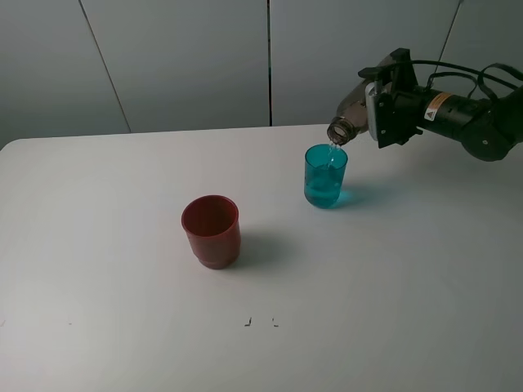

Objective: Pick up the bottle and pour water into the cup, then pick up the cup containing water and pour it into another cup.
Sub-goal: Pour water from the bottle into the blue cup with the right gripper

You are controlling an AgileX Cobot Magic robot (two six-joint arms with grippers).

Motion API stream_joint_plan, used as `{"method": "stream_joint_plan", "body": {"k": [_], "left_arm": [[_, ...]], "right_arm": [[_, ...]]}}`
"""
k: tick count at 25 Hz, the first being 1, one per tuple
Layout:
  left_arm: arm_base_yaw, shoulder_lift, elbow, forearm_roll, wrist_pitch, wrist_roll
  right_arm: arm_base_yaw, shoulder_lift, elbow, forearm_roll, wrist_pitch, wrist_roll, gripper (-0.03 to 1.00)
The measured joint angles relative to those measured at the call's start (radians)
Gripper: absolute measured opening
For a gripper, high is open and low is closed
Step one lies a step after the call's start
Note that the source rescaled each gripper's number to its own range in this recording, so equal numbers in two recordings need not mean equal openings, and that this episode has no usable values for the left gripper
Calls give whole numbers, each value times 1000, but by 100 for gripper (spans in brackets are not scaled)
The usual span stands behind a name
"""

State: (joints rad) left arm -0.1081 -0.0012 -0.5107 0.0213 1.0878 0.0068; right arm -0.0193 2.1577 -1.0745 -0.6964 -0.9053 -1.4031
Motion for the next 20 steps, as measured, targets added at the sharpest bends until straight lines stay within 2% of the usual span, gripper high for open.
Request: {"method": "stream_joint_plan", "body": {"k": [20], "left_arm": [[0,0,0,0,0,0]], "right_arm": [[0,-6,0,0,-24,-17,0]]}}
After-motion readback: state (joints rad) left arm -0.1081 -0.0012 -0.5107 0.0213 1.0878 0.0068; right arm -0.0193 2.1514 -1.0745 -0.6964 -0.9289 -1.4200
